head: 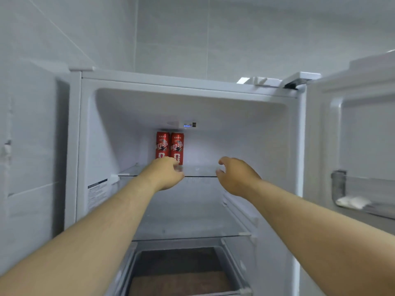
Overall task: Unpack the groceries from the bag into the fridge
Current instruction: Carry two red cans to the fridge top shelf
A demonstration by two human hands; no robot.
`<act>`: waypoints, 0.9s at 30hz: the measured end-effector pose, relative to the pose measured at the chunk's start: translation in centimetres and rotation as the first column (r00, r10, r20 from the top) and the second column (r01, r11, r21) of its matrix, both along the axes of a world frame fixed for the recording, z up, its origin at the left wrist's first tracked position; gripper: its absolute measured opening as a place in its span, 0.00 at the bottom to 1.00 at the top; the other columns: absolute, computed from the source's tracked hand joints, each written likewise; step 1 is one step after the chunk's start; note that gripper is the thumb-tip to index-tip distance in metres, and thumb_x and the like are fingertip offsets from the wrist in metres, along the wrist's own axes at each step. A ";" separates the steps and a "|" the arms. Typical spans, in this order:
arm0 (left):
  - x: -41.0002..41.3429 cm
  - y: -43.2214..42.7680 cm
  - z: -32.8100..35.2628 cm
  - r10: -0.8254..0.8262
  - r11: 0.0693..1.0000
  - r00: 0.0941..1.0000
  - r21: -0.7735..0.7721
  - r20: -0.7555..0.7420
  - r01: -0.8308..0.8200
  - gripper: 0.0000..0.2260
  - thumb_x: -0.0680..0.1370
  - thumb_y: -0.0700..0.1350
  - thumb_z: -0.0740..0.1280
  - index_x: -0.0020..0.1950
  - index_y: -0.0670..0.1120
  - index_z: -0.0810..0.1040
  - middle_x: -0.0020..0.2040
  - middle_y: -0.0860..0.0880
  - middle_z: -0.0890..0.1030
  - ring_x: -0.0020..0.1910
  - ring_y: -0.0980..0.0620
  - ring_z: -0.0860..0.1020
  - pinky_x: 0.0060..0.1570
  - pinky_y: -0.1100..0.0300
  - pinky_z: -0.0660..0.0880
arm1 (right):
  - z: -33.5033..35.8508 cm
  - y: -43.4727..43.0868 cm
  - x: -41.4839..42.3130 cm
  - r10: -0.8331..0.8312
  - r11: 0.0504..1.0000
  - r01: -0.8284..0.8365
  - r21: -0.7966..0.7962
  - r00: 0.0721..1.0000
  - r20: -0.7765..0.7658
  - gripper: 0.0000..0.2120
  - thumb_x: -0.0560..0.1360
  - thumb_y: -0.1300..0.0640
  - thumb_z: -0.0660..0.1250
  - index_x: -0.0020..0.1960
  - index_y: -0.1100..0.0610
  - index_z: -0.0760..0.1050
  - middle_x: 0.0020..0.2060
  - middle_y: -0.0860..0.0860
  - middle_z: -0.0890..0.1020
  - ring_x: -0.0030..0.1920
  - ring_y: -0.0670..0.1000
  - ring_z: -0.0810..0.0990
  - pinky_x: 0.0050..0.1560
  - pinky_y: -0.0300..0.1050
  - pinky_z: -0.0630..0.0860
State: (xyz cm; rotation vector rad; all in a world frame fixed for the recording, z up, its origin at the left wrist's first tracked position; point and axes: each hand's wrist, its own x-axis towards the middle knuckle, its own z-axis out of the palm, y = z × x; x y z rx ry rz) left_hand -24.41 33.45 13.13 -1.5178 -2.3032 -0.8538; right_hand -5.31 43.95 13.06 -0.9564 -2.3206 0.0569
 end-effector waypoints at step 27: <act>16.8 -14.5 -7.3 -0.084 0.995 0.996 -0.056 -0.027 0.082 0.22 0.79 0.53 0.65 0.73 0.52 0.70 0.73 0.54 0.71 0.72 0.53 0.68 0.69 0.57 0.65 | -9.8 -13.3 16.7 0.137 0.988 -0.144 0.052 0.983 0.122 0.24 0.81 0.46 0.59 0.74 0.52 0.64 0.70 0.48 0.71 0.68 0.52 0.69 0.65 0.46 0.70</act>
